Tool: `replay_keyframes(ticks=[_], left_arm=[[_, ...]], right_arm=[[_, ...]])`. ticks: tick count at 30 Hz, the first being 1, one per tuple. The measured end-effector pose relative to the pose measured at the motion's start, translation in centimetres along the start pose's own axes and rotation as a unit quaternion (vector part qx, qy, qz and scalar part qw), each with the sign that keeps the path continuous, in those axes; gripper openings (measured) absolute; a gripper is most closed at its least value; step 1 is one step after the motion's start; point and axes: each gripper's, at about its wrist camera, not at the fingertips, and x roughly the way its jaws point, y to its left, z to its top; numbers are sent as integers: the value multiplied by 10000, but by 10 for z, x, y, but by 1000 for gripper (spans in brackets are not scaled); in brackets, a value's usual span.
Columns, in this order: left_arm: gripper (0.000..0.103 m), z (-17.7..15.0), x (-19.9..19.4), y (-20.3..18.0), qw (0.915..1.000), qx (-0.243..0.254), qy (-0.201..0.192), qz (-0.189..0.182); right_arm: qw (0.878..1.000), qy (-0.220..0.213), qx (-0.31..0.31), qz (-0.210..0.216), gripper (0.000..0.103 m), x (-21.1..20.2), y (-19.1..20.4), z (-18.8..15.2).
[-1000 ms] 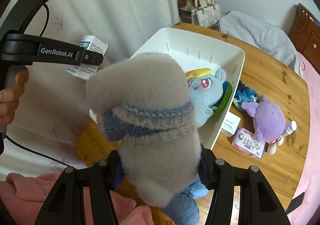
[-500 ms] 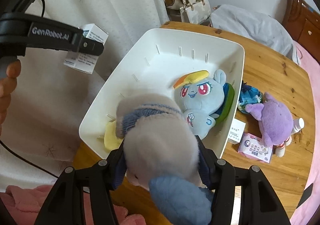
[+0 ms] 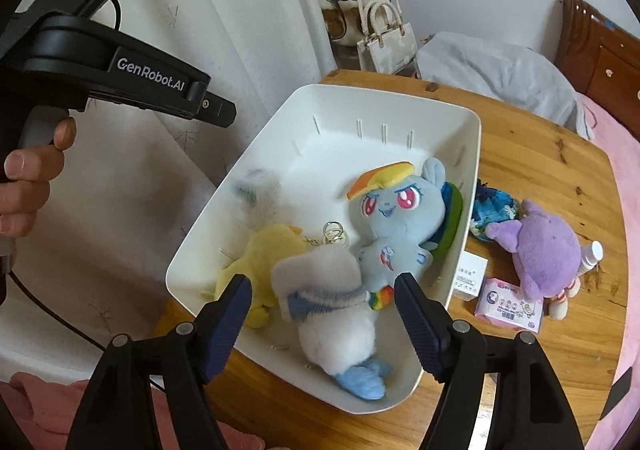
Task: Organize objects
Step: 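Withdraw both tools and move toward the purple plush and pill bottle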
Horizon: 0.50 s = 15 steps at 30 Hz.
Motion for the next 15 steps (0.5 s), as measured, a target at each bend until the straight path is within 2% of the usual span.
replay_keyframes(ticks=[5, 8, 15], left_arm=[[57, -2, -2, -2, 10000, -64, 13, -2], [67, -2, -6, -5, 9999, -91, -17, -55], [72, 3, -22, -18, 9995, -208, -208, -118]], right_arm=[[9994, -304, 106, -102, 78, -15, -7, -4], [9984, -517, 156, -144, 81, -26, -13, -6], [9939, -1022, 283, -292, 81, -53, -31, -13]])
